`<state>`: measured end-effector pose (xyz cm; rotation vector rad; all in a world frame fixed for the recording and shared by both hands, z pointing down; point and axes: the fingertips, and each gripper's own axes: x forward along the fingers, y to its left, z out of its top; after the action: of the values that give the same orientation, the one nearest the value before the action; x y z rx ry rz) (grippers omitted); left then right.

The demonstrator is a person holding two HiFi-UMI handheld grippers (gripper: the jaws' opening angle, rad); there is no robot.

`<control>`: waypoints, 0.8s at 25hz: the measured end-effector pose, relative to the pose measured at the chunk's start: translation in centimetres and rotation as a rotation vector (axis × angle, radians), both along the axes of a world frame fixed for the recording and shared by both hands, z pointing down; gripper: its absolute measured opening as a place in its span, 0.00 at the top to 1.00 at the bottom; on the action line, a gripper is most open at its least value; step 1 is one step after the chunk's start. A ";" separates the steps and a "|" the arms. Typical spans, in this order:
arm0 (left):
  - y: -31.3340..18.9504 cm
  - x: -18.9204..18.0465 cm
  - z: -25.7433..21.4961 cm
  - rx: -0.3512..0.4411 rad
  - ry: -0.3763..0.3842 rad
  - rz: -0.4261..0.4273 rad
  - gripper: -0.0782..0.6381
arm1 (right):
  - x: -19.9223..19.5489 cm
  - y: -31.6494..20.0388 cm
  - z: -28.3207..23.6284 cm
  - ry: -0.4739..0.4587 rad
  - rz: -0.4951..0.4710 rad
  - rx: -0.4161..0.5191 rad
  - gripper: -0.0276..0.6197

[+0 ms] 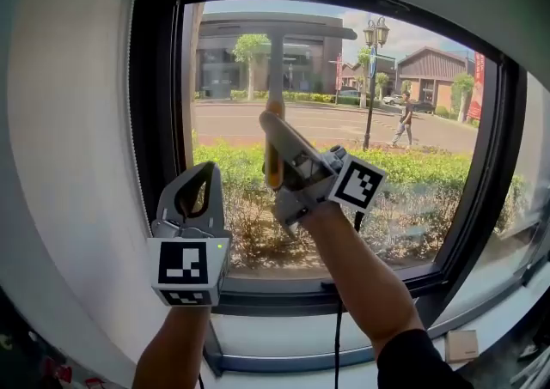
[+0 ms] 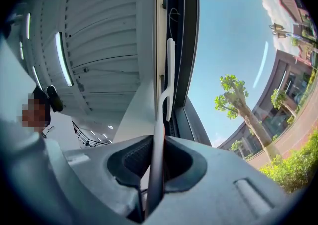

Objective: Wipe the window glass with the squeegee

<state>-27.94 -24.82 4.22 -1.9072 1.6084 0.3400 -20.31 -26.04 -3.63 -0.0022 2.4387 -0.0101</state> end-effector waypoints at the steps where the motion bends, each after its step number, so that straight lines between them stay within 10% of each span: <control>1: -0.1 -0.3 -0.4 -0.002 0.004 -0.003 0.88 | -0.3 -0.4 -0.7 -0.001 -0.004 -0.004 0.89; 20: -2.3 -2.4 -0.7 -0.036 0.008 -0.017 0.88 | -4.3 -6.1 -3.8 0.009 -0.095 -0.116 0.89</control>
<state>-30.38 -27.11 3.51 -1.9195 1.6453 0.3136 -24.59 -32.15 -7.39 0.0618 2.4422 -0.1947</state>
